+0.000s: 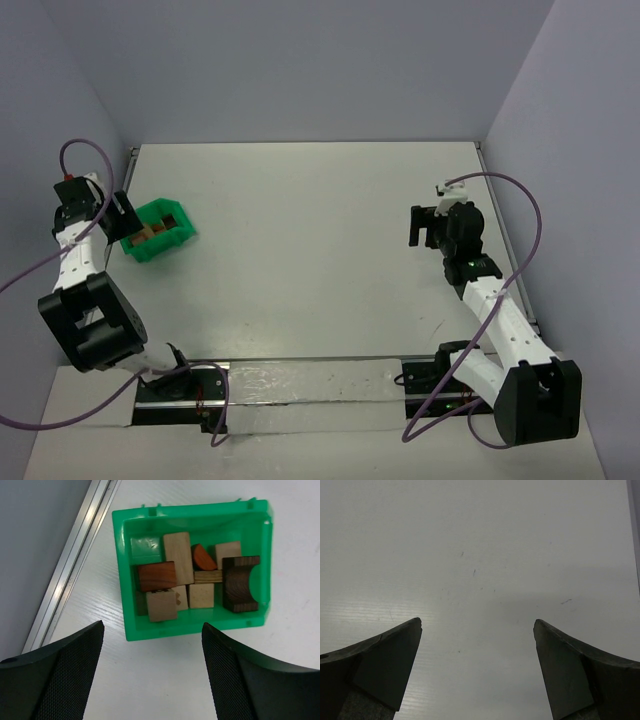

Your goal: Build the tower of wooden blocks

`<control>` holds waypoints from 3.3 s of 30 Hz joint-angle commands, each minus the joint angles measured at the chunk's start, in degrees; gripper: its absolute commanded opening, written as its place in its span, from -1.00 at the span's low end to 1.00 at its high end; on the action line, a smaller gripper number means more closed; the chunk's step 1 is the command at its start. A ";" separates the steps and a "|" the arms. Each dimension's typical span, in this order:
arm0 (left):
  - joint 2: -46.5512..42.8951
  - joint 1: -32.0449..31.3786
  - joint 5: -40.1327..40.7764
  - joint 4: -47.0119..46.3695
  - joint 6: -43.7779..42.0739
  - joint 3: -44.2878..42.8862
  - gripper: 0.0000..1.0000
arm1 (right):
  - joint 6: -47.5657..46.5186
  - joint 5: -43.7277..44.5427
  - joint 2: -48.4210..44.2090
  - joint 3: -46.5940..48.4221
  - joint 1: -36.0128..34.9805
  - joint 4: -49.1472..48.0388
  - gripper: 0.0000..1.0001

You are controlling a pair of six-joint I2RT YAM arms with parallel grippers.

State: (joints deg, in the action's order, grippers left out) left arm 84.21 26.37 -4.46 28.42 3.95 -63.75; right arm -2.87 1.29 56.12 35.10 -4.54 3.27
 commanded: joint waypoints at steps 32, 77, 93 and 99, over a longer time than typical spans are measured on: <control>20.66 0.97 1.65 -0.65 1.68 -8.91 0.02 | 0.76 1.96 0.83 3.66 -0.30 1.13 0.99; 15.29 3.87 1.58 -1.19 2.46 -7.74 -0.05 | 0.58 1.35 0.92 3.64 -0.30 1.06 0.99; 19.80 3.87 3.32 -3.11 1.45 -6.65 -0.87 | 0.54 1.35 1.01 3.57 -0.30 1.04 0.99; 15.89 3.87 2.75 -2.06 -0.49 -7.71 -1.00 | 0.75 1.11 0.59 3.40 -0.30 0.87 0.99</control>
State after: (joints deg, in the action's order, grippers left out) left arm 102.68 30.00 -2.39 25.06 6.11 -70.57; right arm -2.59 2.35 57.17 36.07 -4.54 5.21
